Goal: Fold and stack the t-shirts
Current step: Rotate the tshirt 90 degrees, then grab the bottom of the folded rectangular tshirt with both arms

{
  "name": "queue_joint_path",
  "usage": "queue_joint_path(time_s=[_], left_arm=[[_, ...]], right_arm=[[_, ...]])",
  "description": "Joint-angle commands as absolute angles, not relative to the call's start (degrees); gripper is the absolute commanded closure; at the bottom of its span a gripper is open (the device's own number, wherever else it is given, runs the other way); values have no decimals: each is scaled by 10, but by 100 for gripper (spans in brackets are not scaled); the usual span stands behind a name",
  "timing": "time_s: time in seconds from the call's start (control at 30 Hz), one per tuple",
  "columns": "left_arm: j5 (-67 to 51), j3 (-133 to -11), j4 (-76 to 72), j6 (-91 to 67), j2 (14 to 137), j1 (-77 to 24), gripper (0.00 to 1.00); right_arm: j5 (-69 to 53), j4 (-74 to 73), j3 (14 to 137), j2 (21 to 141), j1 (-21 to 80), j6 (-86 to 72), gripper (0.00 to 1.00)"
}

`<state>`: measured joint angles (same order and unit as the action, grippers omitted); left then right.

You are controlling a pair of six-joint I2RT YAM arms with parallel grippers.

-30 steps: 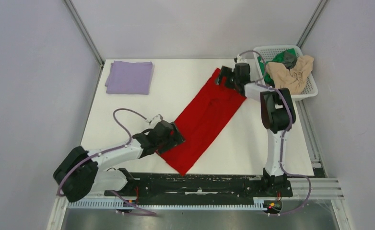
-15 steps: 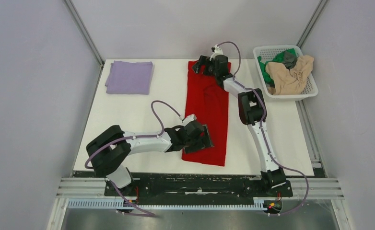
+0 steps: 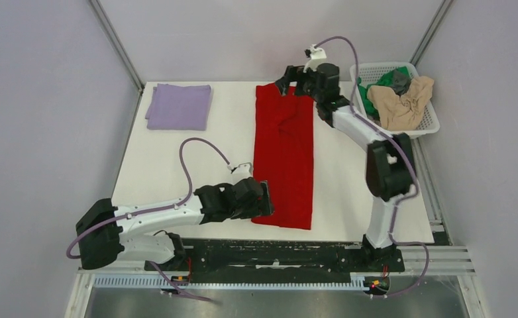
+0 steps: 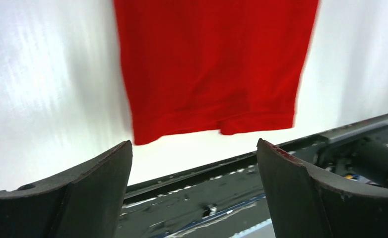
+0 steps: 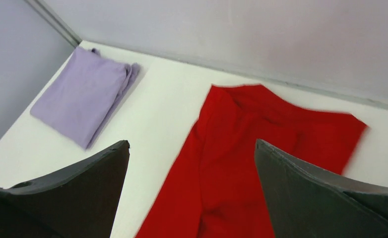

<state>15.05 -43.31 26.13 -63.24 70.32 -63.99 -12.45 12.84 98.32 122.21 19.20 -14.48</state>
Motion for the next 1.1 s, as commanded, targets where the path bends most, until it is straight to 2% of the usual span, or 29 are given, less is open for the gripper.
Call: queue_joint_path(time_s=[0.0, 0.1, 0.17, 0.3, 0.53, 0.77, 1.07], left_arm=[[184, -407, 301, -600, 702, -636, 0], [187, -407, 290, -592, 717, -633, 0], [195, -411, 293, -583, 730, -631, 0], [202, -415, 312, -570, 753, -629, 2], [171, -404, 272, -558, 800, -629, 11], [184, -406, 251, -561, 822, -629, 16], [202, -428, 277, -553, 853, -629, 29]], right_arm=[[-61, 159, 717, 1008, 194, -109, 2], [-5, 142, 548, 879, 213, -123, 2], [50, 91, 485, 816, 240, -133, 2], [119, 2, 400, 718, 291, -163, 2], [100, -121, 282, 574, 356, -180, 2], [-48, -192, 235, 496, 415, -148, 10], [-17, -210, 196, 505, 509, -200, 25]])
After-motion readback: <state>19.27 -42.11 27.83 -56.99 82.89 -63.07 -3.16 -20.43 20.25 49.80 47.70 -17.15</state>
